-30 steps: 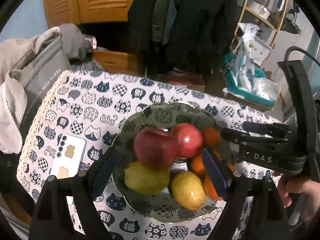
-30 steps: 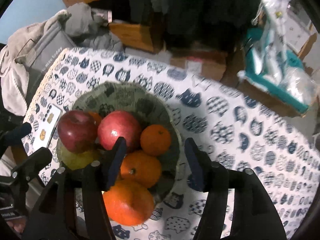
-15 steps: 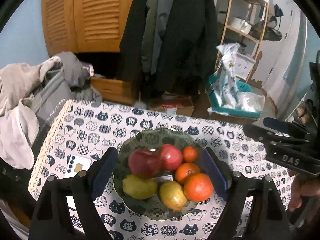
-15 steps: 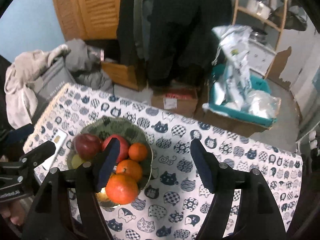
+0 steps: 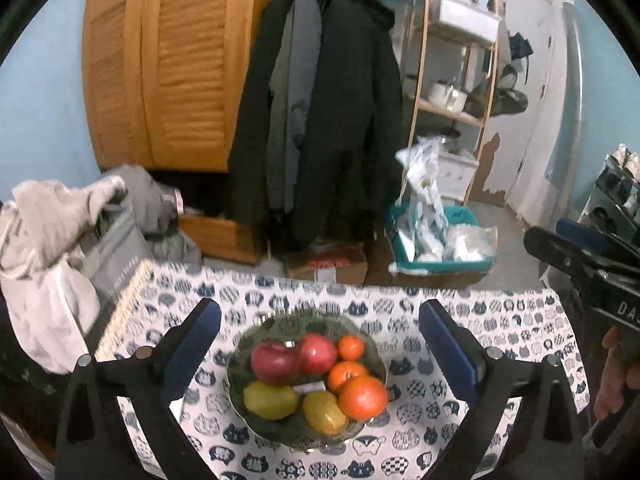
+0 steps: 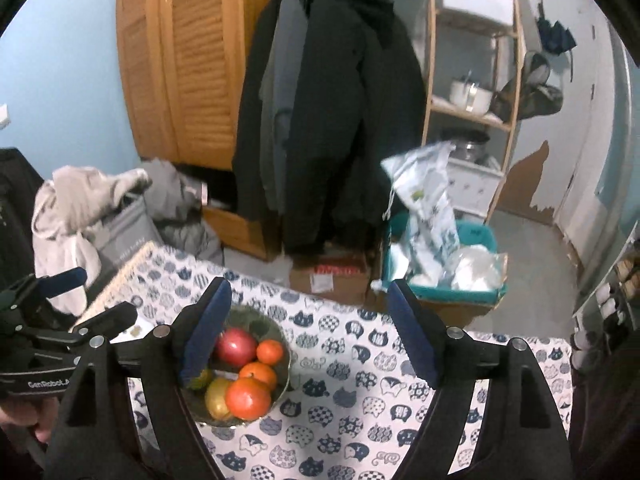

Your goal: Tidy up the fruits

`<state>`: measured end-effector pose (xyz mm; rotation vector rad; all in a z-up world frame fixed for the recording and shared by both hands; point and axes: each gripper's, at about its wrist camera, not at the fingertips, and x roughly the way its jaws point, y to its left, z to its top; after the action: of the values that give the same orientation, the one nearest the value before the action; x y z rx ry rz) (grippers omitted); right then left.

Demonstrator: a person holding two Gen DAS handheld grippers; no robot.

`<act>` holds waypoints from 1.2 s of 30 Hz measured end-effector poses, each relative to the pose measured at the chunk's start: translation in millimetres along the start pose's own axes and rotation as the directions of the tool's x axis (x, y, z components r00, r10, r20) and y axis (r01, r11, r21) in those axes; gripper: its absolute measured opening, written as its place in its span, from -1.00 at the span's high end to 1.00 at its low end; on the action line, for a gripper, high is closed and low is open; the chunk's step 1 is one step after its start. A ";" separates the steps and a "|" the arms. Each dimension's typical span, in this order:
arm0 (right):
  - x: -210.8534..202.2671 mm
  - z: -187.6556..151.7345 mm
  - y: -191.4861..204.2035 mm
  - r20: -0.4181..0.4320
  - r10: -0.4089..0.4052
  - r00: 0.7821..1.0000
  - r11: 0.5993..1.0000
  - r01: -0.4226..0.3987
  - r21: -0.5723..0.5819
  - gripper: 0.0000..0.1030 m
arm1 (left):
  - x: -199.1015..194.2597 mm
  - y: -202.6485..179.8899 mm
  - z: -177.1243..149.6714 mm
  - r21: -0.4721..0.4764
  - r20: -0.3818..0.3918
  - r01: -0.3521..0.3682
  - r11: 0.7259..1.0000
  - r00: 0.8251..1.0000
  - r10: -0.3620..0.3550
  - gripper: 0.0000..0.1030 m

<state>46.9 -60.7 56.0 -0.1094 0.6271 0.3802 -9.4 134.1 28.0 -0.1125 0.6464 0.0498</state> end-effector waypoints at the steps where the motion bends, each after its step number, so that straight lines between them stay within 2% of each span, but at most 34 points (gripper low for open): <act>1: -6.6 1.2 -1.2 0.016 -0.002 1.000 1.000 0.002 0.000 -0.54 | -7.3 -3.0 3.5 0.009 0.023 -0.004 1.000 1.000 0.003 -0.98; 4: -25.0 3.7 -5.2 0.050 -0.022 0.999 1.000 0.022 -0.002 -0.54 | -26.0 -9.9 9.2 0.018 0.077 -0.004 1.000 0.997 0.003 -1.00; 13: -71.8 0.7 -27.8 0.127 -0.086 0.988 0.996 0.082 0.034 -0.57 | -53.5 -26.5 17.2 0.046 0.137 -0.008 0.999 0.991 0.002 -1.00; 22: -108.9 -6.4 -33.7 0.214 -0.158 0.964 0.987 0.159 0.011 -0.57 | -73.1 -40.1 20.3 0.054 0.193 0.013 0.998 0.981 -0.024 -1.00; 28: -112.5 -9.9 -38.1 0.226 -0.181 0.957 0.983 0.184 0.010 -0.57 | -72.4 -45.3 20.9 0.049 0.192 0.013 0.999 0.981 -0.022 -1.00; 36: -107.3 -11.6 -46.4 0.207 -0.193 0.959 0.981 0.192 0.024 -0.58 | -68.8 -53.0 20.5 0.073 0.194 -0.013 0.997 0.981 -0.002 -1.00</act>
<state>-21.7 -139.8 109.4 -0.1238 0.4053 0.1986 -47.8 83.2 90.5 -0.0338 0.4528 0.0418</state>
